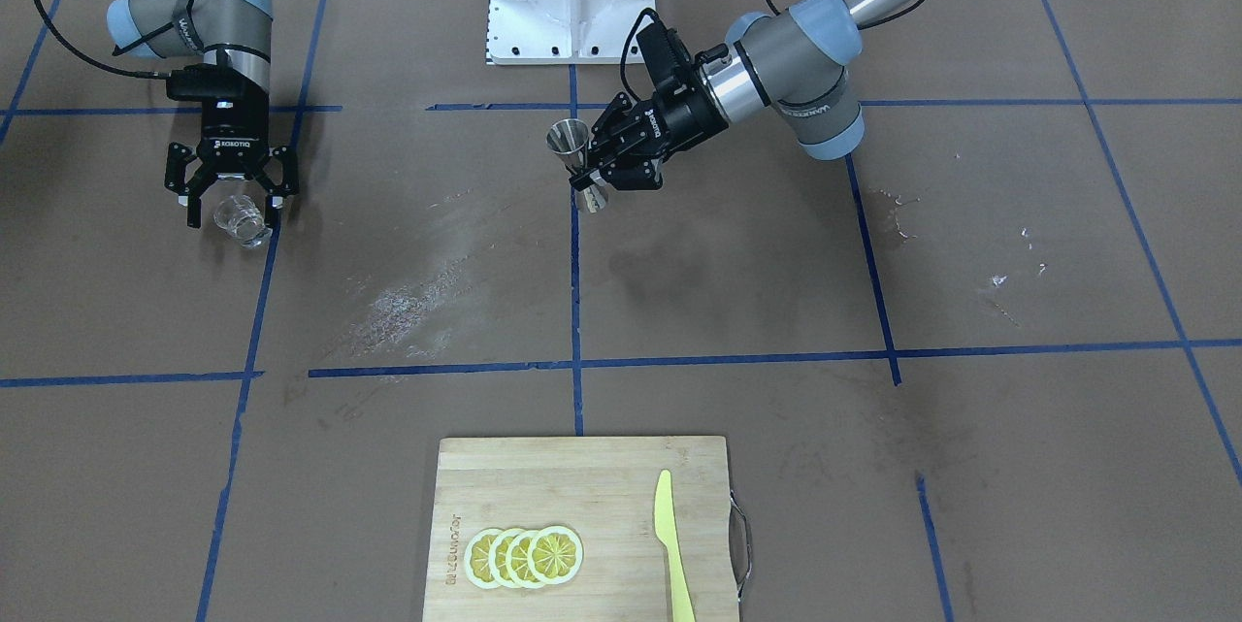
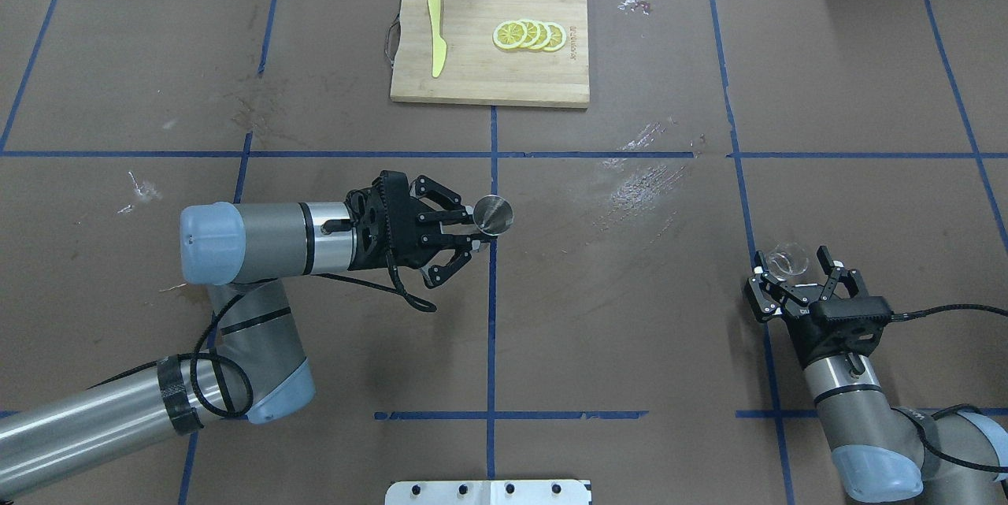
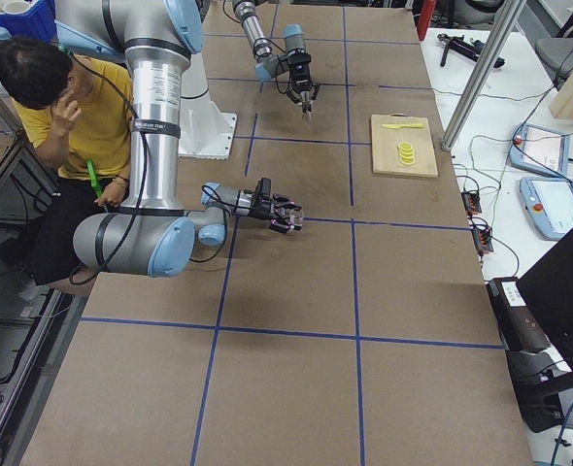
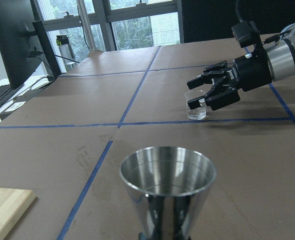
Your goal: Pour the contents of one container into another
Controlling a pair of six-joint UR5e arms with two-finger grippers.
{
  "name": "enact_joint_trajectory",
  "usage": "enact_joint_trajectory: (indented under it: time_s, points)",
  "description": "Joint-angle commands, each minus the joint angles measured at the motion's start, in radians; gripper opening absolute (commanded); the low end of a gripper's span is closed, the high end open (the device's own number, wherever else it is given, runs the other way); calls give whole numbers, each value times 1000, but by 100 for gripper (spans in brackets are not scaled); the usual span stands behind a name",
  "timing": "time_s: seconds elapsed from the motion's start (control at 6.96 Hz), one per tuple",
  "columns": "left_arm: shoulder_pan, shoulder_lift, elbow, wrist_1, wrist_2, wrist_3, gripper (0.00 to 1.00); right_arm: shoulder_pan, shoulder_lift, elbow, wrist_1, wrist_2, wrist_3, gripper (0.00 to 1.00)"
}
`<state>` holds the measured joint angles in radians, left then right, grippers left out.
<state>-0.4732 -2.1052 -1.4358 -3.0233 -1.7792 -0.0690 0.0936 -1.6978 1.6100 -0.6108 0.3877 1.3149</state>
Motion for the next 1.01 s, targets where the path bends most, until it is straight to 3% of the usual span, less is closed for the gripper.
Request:
enact_joint_trajectory:
  time_s: [0.0, 0.29, 0.43, 0.86]
  points:
    - [1, 1, 0, 0, 0, 0, 0, -6, 1, -13, -1, -3, -2, 89]
    - [-1, 1, 0, -2, 0, 2, 0, -11, 1, -13, -1, -3, -6, 84]
    - [-1, 1, 0, -3, 0, 2, 0, -11, 1, -13, -1, -3, -9, 74]
    - [-1, 1, 0, -3, 0, 2, 0, -12, 1, -13, -1, -1, -16, 27]
